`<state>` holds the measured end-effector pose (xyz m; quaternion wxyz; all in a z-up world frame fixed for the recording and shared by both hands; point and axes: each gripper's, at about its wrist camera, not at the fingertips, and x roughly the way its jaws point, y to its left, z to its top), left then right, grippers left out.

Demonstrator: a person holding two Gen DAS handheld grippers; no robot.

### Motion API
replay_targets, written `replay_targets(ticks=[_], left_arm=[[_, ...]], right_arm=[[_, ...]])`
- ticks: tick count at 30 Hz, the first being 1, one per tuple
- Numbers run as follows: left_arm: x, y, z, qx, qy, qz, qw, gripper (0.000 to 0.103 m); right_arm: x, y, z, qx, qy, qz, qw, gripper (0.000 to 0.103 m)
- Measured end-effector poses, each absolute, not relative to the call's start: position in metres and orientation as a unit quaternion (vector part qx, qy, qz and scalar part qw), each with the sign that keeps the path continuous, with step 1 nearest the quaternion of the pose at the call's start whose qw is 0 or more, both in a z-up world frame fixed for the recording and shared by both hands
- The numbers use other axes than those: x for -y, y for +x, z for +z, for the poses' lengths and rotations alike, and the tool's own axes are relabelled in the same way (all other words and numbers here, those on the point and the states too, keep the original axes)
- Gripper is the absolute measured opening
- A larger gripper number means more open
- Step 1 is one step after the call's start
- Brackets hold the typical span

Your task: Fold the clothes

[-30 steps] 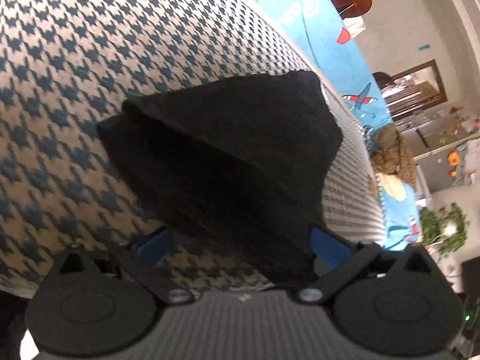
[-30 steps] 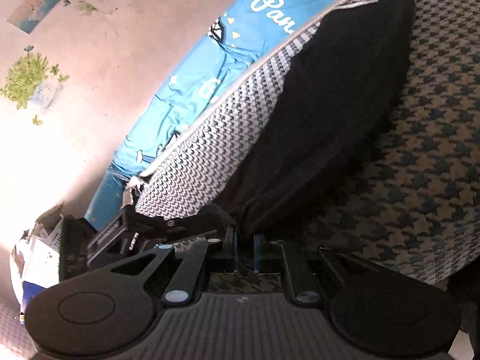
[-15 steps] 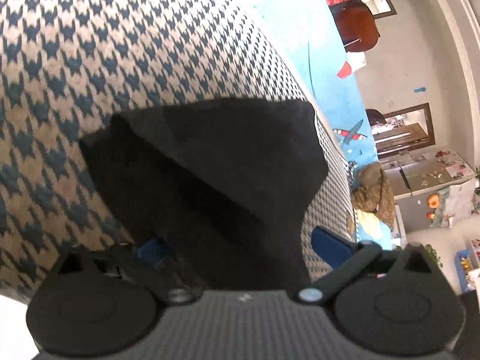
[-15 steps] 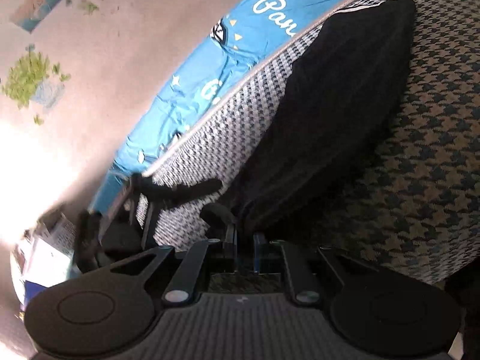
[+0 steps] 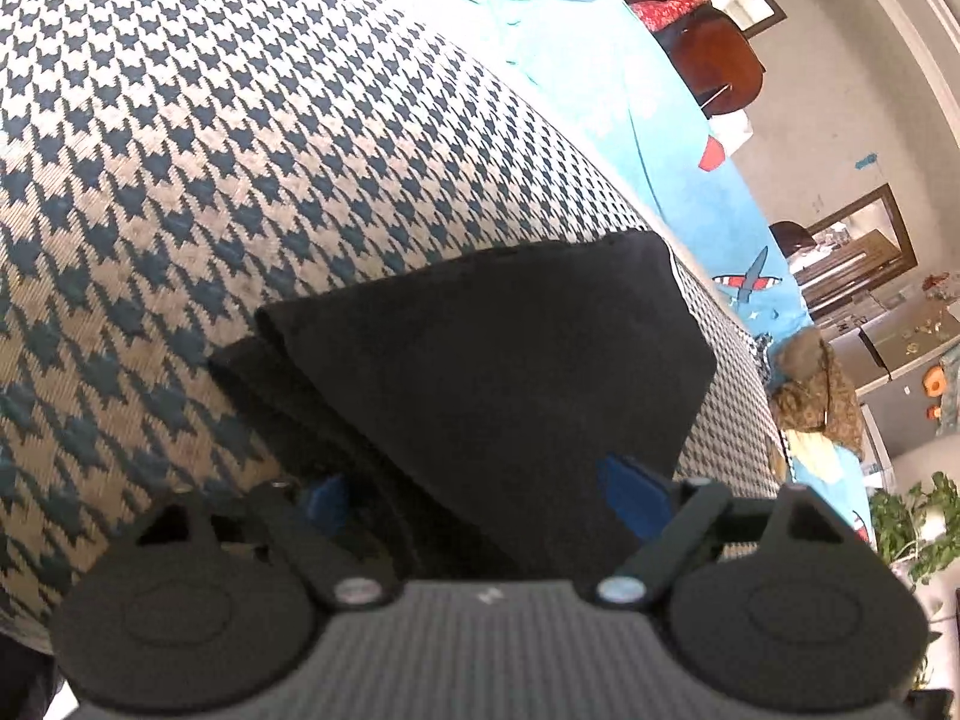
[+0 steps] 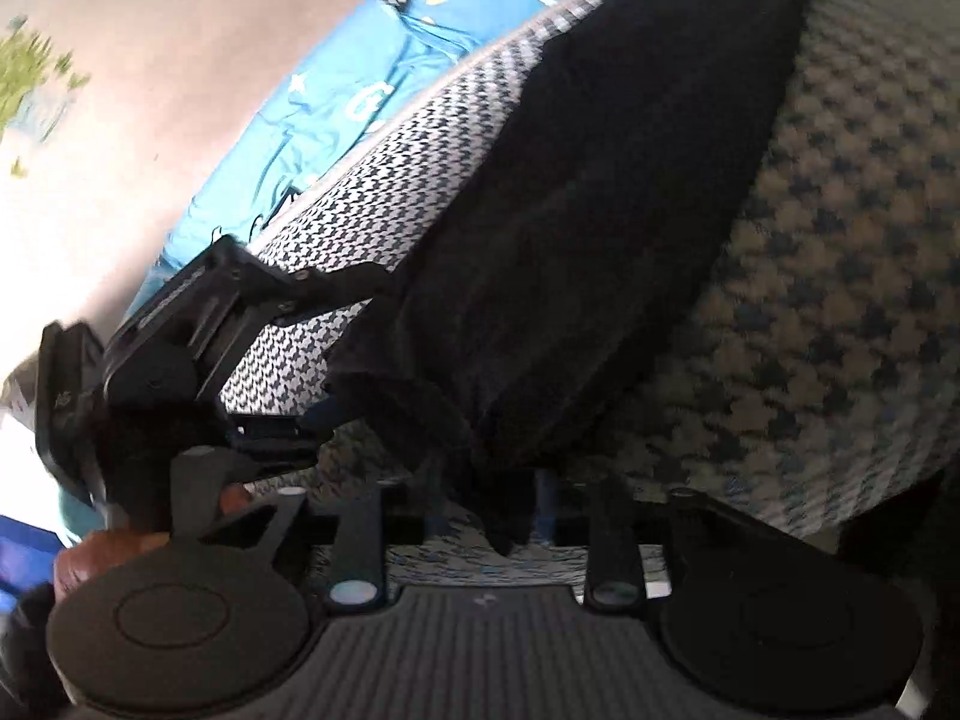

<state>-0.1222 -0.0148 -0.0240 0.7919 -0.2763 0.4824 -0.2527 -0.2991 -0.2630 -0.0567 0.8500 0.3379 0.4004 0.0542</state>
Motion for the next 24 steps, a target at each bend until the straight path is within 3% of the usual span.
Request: replay_targets(ticks=[5,8,9,10,11,13,17,24], left_arm=[[0.026,-0.120,-0.023,-0.473,-0.258,-0.248,0.805,0.096],[0.034,-0.119,-0.022,-0.466,-0.245,-0.245,0.814,0.093],[0.037,-0.119,-0.021,-0.464,-0.238,-0.241,0.819,0.090],[0.040,-0.117,-0.020,-0.461,-0.234,-0.238,0.822,0.083],[0.042,-0.116,-0.019,-0.460,-0.232,-0.235,0.824,0.067],[0.044,-0.110,-0.019,-0.462,-0.233,-0.228,0.825,0.048],[0.039,-0.105,-0.021,-0.464,-0.237,-0.215,0.826,0.019],[0.036,-0.107,-0.007,-0.436,-0.186,-0.217,0.853,0.011]], right_arm=[[0.267,-0.292,-0.070,-0.401,0.378,0.038,0.834,0.038],[0.263,-0.286,-0.072,-0.403,0.369,0.030,0.837,0.037],[0.262,-0.285,-0.072,-0.402,0.365,0.029,0.839,0.030],[0.260,-0.284,-0.071,-0.402,0.362,0.028,0.841,0.020],[0.259,-0.284,-0.071,-0.401,0.361,0.028,0.841,0.018],[0.257,-0.282,-0.071,-0.400,0.358,0.029,0.843,0.014],[0.249,-0.282,-0.064,-0.392,0.329,0.037,0.858,0.013],[0.234,-0.282,-0.053,-0.381,0.305,0.052,0.871,0.013]])
